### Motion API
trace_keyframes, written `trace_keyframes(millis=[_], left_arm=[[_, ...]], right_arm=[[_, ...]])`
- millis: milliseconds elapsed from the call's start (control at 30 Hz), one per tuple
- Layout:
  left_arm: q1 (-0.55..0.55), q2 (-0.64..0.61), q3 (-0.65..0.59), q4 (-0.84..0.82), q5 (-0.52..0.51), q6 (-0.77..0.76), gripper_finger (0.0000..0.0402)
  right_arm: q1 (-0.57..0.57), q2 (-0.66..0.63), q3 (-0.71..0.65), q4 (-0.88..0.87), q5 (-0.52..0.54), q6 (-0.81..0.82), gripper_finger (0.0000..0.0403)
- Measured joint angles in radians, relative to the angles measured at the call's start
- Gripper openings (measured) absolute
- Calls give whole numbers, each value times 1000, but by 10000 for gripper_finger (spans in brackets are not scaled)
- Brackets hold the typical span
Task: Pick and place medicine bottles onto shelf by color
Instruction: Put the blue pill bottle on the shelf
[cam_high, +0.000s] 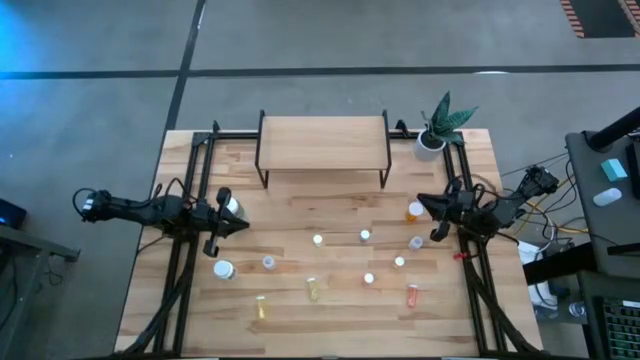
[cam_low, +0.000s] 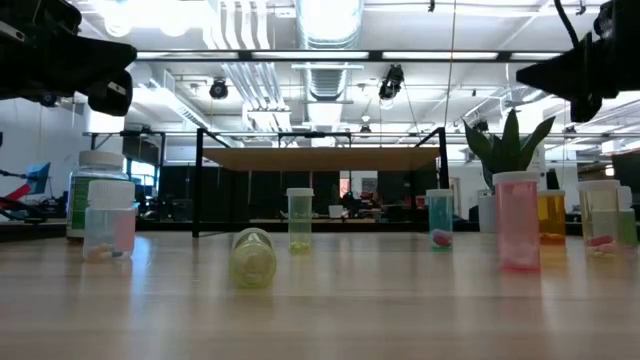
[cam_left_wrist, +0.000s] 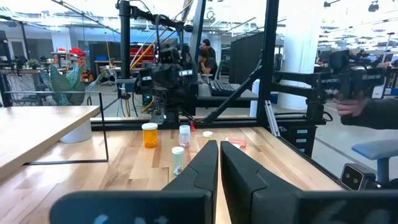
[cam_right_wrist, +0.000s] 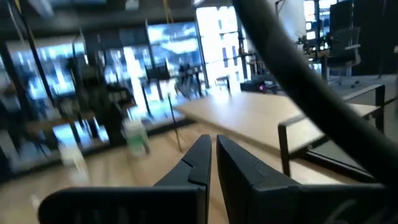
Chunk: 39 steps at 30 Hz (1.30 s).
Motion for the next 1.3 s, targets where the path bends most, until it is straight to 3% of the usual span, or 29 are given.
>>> trace_keyframes(millis=[400, 567, 733, 1100, 1300], left_arm=[[0, 0, 0, 0, 0, 0, 0], [0, 0, 0, 0, 0, 0, 0], [0, 0, 0, 0, 0, 0, 0], [0, 0, 0, 0, 0, 0, 0], [0, 0, 0, 0, 0, 0, 0]], right_arm=[[0, 0, 0, 343, -54, -99, 18], [0, 19, 74, 322, -83, -124, 18], [0, 161, 242, 152, -110, -90, 18], [0, 691, 696, -385, -89, 130, 18], [0, 900, 808, -536, -116, 330, 57]])
